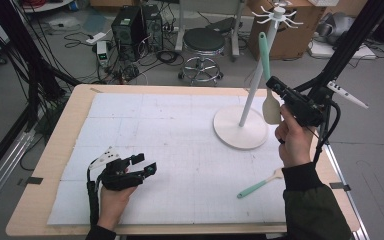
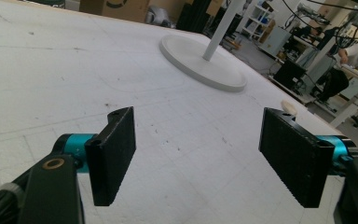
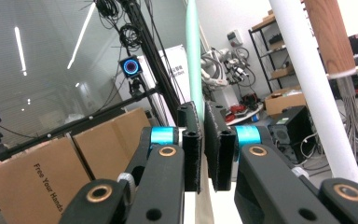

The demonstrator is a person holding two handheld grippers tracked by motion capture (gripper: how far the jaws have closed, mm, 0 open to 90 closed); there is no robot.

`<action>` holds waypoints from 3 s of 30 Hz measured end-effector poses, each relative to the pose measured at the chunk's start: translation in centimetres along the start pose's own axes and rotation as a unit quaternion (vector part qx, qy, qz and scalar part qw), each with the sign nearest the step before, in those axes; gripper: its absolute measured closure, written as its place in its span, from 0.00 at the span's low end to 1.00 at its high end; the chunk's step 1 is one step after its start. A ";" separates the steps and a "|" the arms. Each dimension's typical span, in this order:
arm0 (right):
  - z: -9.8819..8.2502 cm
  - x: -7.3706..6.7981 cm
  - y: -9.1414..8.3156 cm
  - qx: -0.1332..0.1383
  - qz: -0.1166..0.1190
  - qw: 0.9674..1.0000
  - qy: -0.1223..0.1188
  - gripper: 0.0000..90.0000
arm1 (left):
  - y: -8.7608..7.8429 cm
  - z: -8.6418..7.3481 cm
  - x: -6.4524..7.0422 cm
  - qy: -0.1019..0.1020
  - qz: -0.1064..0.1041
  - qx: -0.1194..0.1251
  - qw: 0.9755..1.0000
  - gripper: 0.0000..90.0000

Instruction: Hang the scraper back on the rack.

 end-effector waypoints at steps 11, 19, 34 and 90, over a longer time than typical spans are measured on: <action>1.8 -0.3 -1.2 0.025 0.004 1.000 0.000 0.96 | 0.0 0.0 0.0 0.001 0.000 0.000 1.000 0.31; 1.8 -0.1 -1.3 0.026 0.000 1.000 0.001 0.96 | 0.1 0.0 0.0 0.001 0.000 -0.001 1.000 0.31; 1.2 1.0 -1.2 0.039 0.008 0.999 0.018 0.96 | 0.1 0.0 0.2 0.001 -0.003 0.000 1.000 0.31; 1.4 2.9 -0.4 0.023 -0.062 0.998 0.007 0.57 | 0.0 0.0 0.4 0.007 -0.002 0.001 1.000 0.31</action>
Point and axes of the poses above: each handheld gripper's, and its own axes: y roughly forward along the jaws, z roughly out of its top, x roughly to its right, the point moved 10 cm from there along y, roughly forward along the jaws, and after that the axes turned 15 degrees about -x, right-handed, at the moved point
